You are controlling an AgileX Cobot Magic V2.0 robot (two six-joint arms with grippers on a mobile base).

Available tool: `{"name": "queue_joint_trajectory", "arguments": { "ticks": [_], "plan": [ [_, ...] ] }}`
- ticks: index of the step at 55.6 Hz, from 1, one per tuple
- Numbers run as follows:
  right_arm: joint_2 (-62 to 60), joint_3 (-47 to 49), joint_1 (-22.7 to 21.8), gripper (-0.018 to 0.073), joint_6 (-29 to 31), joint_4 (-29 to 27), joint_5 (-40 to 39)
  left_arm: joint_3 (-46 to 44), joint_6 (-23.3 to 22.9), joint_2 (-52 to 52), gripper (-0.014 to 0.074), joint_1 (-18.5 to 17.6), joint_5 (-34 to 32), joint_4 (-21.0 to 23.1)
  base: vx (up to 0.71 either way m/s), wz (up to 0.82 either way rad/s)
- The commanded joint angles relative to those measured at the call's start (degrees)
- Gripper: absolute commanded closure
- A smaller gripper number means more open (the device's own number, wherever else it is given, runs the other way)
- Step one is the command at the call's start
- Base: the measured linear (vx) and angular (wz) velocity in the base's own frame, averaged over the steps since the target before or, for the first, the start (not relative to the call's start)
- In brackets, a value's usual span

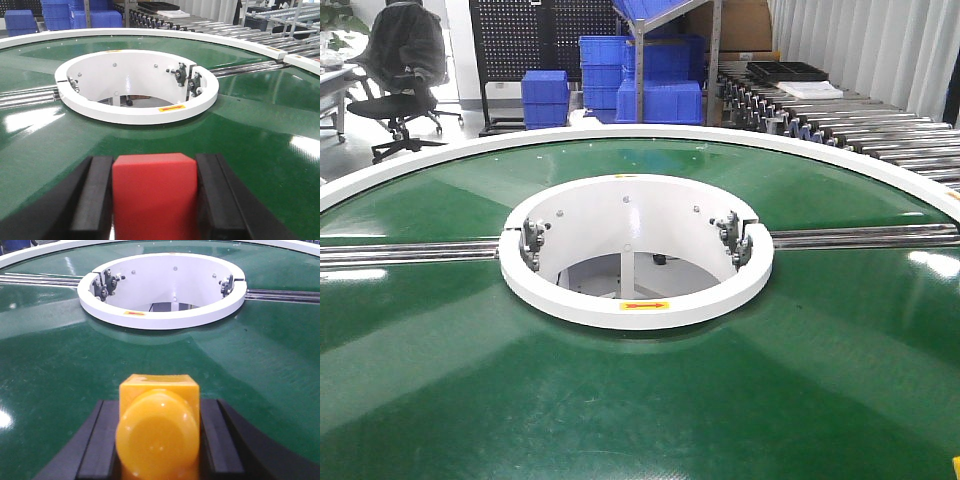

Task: Pick red and yellow blocks into blue bin
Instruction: 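Lift both held blocks up off the green table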

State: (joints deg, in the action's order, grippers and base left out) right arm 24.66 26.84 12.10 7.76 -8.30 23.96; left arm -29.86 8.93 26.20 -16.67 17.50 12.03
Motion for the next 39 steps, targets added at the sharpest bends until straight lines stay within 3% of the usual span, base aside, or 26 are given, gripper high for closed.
{"name": "queue_joint_trajectory", "arguments": {
  "ticks": [1, 39],
  "plan": [
    [0.4, 1.6, -0.1, 0.0570, 0.7, 0.1, -4.9, -1.5, -0.5, 0.1, 0.0597, -0.3, -4.5, 0.8, 0.00, 0.00],
    [0.4, 1.6, 0.0, 0.0570, 0.7, 0.1, -4.9, -1.5, -0.5, 0.1, 0.0597, -0.3, -4.5, 0.8, -0.01, 0.05]
  ]
}}
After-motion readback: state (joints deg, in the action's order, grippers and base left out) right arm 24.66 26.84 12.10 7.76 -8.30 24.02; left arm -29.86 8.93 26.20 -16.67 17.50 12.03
